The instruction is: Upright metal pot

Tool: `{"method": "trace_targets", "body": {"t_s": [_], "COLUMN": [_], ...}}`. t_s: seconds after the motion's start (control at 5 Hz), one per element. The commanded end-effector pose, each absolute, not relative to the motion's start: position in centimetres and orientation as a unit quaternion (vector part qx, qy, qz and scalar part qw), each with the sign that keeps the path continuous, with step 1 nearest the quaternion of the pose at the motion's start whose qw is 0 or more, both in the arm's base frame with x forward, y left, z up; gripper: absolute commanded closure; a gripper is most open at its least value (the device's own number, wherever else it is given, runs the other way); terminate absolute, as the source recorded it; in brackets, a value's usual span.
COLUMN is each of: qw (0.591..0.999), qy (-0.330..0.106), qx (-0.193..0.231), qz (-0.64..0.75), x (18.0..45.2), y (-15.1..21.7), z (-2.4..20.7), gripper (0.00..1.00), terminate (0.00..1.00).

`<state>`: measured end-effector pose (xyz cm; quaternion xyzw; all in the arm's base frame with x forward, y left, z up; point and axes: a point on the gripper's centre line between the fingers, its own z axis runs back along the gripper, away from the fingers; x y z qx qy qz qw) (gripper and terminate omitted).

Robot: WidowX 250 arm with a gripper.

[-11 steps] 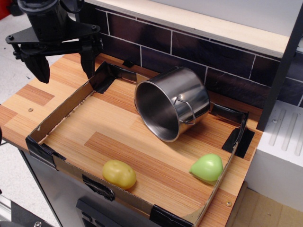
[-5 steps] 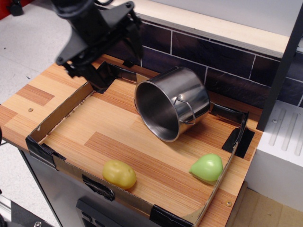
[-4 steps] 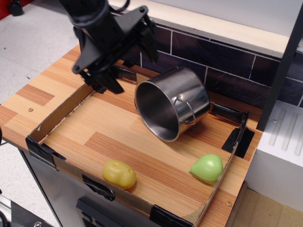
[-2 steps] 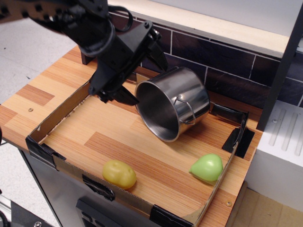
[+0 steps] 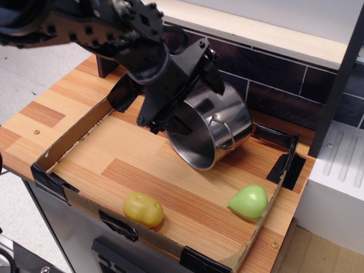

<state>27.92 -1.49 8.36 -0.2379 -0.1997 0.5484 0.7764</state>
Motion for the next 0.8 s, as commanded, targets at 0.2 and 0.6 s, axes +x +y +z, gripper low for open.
{"method": "trace_targets", "body": {"t_s": [0.2, 0.6], "qw": [0.777, 0.790], "qy": [-0.225, -0.198], "qx": [-0.230, -0.160], "qz": [0.540, 0.558], "x": [29.6, 28.7], "y": [-2.2, -0.8], "z": [8.2, 9.0], "gripper": [1.00, 1.00], "terminate": [0.00, 0.00]}}
